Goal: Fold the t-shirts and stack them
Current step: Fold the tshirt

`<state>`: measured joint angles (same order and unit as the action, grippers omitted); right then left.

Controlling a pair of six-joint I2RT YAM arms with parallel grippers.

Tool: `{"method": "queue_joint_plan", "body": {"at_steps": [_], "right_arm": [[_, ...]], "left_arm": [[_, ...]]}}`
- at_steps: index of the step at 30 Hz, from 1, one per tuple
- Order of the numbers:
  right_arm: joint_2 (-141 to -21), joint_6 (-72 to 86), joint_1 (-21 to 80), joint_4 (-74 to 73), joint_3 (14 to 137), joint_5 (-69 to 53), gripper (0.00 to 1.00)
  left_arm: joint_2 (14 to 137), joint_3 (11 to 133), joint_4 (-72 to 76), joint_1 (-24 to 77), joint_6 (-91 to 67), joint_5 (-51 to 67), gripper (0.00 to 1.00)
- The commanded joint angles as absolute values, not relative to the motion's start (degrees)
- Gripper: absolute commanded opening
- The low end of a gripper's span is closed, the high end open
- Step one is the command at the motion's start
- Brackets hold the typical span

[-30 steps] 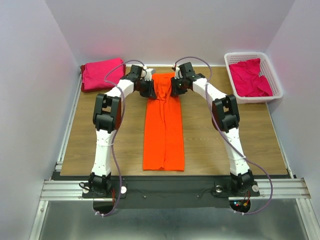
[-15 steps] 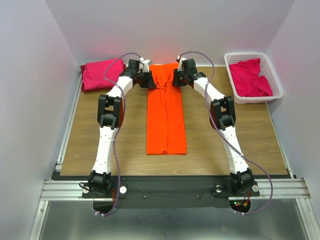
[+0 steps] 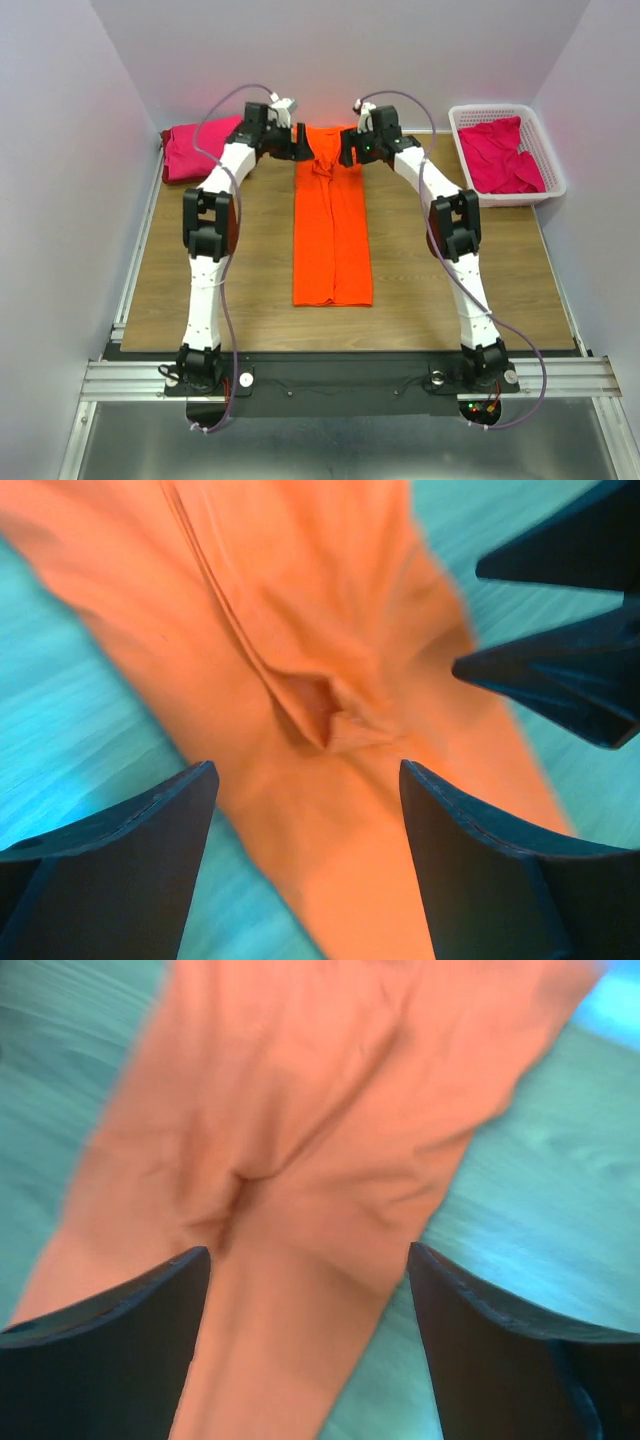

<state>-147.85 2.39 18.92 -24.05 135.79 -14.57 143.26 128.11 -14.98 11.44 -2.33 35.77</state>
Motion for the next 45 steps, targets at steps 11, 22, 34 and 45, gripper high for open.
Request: {"method": "queue_joint_plan", "body": {"at_steps": [11, 22, 34, 45], "right_arm": [[-103.5, -18.7, 18.3, -21.6, 106.0, -25.4, 0.99], [-73.2, -32.6, 27.1, -32.2, 66.9, -33.9, 0.94], [-64.3, -42.7, 46.7, -16.8, 37.4, -21.4, 0.56], [-70.5, -51.1, 47.2, -1.3, 29.6, -19.9, 0.51]], "left_arm": [[94.7, 99.1, -7.8, 7.1, 19.2, 36.1, 0.99], [63.1, 57.7, -19.6, 13.2, 54.1, 47.0, 0.98], [46.8, 27.3, -17.3, 31.9, 66.4, 40.2, 0.59], [58.3, 25.9, -6.8, 37.4, 60.9, 33.5, 0.49]]}}
